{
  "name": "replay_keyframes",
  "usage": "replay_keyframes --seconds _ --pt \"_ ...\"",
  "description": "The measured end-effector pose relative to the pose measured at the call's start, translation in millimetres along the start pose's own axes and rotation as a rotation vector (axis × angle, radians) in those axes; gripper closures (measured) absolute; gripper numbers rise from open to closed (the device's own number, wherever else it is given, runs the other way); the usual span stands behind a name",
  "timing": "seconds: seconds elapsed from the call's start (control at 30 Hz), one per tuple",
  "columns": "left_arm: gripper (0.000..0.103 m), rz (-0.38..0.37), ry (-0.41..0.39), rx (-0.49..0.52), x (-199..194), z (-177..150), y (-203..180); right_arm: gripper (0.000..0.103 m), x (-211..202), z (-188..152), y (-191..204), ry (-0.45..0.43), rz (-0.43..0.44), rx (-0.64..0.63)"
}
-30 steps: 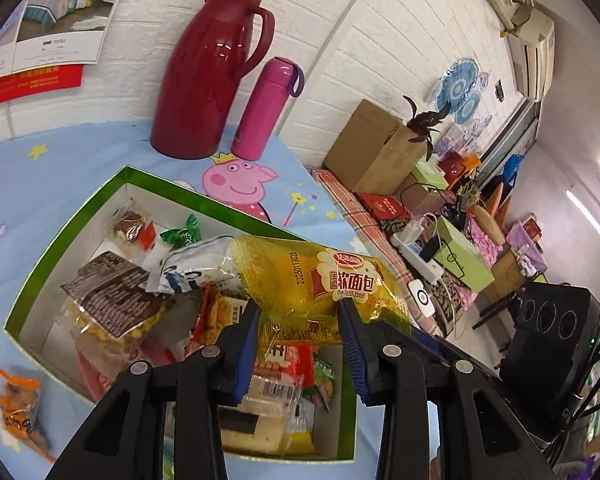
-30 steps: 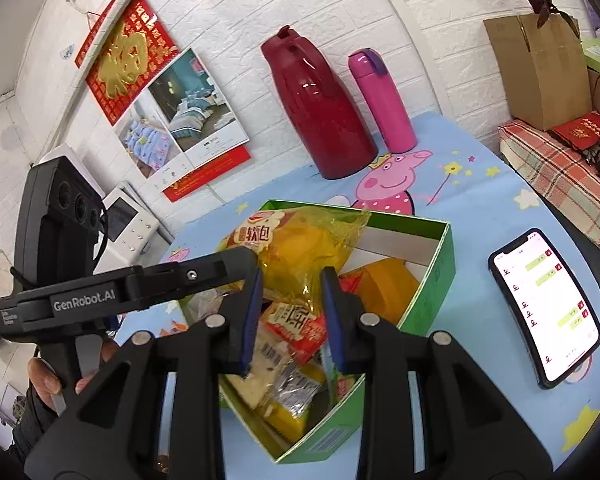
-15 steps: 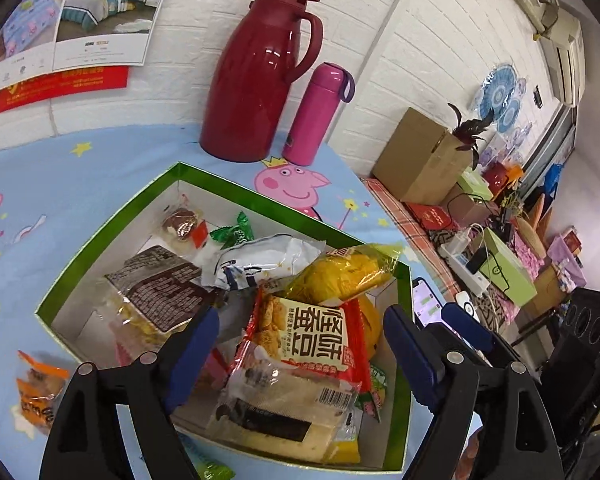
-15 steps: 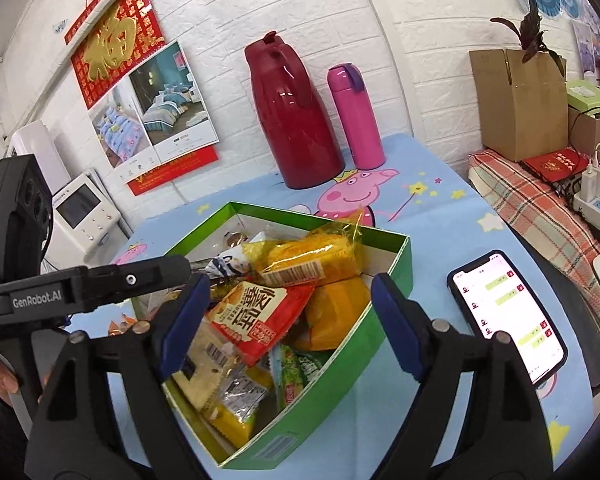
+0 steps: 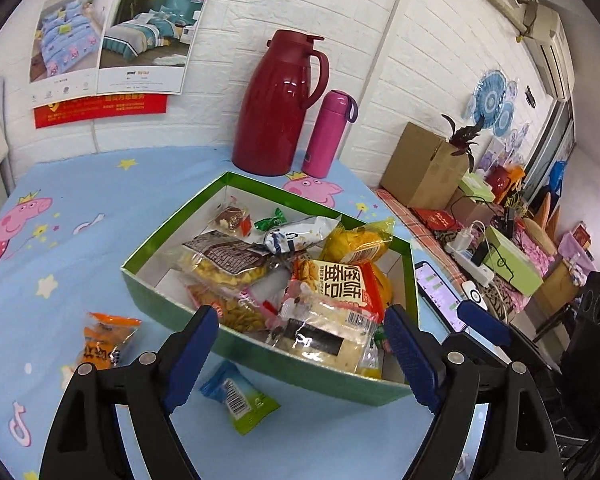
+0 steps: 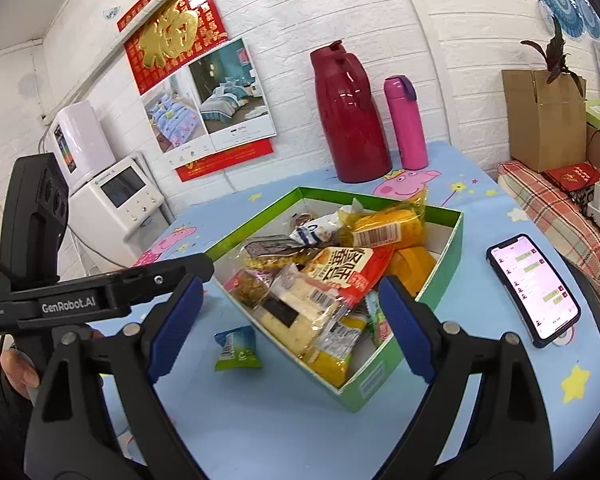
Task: Organize snacks
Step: 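Move both grippers toward the orange peanut bag on the table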
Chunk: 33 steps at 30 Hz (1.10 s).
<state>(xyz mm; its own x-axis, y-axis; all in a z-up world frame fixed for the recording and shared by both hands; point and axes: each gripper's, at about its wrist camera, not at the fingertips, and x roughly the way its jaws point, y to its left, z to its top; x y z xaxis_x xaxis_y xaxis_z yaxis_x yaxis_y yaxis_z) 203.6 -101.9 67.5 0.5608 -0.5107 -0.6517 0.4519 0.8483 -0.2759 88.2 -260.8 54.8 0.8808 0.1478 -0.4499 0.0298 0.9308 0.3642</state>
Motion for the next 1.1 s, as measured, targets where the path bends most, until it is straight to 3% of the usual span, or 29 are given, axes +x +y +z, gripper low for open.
replay_keyframes --seconds 0.43,0.7,0.83,1.0,1.1 --pt "0.016 0.089 -0.015 -0.085 -35.6 -23.1 56.5 0.013 23.1 -27.7 51.4 0.104 0.072 -0.058" --pt "0.016 0.129 0.018 -0.187 -39.4 -24.2 122.1 0.013 49.3 -39.1 69.2 0.202 0.129 -0.056" --pt "0.017 0.142 0.038 -0.188 -32.4 -28.8 142.1 0.013 65.5 -42.9 80.4 0.242 0.153 -0.075" --pt "0.018 0.106 0.084 -0.192 -15.9 -35.5 160.7 0.016 90.9 -46.7 98.8 0.3 0.181 -0.122" --pt "0.024 0.071 0.12 -0.202 -7.4 -37.5 171.3 0.02 110.8 -49.1 111.9 0.339 0.217 -0.142"
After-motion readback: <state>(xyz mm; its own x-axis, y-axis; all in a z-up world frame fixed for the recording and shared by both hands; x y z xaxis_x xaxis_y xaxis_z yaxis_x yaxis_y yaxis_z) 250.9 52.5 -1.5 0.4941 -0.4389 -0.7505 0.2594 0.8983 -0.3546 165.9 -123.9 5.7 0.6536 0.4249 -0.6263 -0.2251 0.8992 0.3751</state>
